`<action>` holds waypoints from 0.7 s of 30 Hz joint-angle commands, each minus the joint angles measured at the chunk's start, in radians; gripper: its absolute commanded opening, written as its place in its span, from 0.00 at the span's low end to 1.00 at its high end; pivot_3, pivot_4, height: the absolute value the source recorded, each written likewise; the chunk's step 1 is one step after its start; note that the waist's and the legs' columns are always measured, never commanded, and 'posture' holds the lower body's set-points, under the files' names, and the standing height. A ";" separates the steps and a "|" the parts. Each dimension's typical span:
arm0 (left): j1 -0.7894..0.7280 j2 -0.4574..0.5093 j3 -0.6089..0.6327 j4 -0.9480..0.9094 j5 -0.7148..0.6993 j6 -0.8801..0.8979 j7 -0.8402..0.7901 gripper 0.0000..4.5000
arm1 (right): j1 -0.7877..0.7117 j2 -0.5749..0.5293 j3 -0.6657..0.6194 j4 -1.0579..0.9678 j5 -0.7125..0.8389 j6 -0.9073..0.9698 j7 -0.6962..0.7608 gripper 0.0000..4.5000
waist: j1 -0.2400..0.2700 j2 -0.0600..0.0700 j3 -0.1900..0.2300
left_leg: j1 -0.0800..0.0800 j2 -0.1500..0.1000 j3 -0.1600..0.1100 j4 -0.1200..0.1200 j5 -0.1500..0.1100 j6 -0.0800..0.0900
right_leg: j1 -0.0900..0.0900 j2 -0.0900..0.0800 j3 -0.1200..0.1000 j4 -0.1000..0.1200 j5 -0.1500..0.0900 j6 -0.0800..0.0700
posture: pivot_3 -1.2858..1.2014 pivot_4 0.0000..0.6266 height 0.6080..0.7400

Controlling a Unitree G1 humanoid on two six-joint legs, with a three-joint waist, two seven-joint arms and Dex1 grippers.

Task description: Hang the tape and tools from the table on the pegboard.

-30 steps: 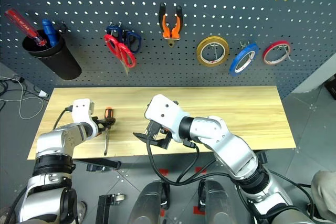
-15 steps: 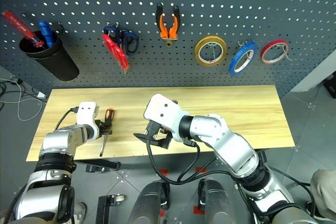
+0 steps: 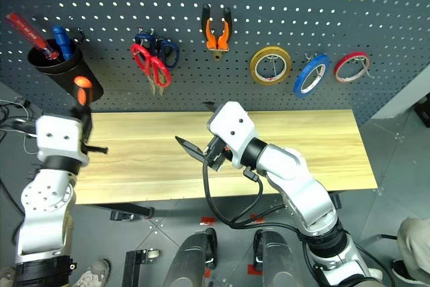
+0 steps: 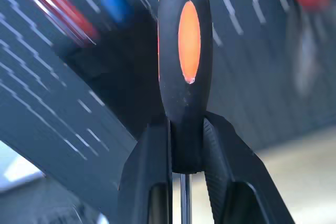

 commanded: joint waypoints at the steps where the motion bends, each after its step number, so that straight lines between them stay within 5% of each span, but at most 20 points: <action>1: -0.178 0.057 0.042 -0.021 -0.042 -0.001 0.008 0.10 | -0.018 0.037 -0.028 -0.042 0.064 0.040 -0.014 1.00 | 0.006 -0.001 0.000 | 0.000 0.000 0.000 0.000 0.000 0.000 | 0.000 0.000 0.000 0.000 0.001 0.000 | 0.52 0.40 1.00; 11: -0.577 0.119 0.050 0.322 -0.125 -0.069 -0.027 0.10 | -0.151 0.129 -0.068 -0.004 0.130 0.200 -0.089 1.00 | -0.008 -0.002 -0.003 | -0.001 0.001 0.001 0.001 0.003 -0.003 | -0.001 0.002 0.000 -0.001 0.003 0.000 | 0.51 0.37 1.00; 21: -0.522 0.124 0.066 0.541 -0.114 -0.242 -0.002 0.10 | -0.201 0.132 -0.046 -0.002 0.148 0.193 -0.082 1.00 | -0.015 -0.004 -0.004 | -0.001 0.000 0.004 0.001 0.003 -0.002 | -0.002 0.002 0.002 -0.001 0.003 0.000 | 0.50 0.35 1.00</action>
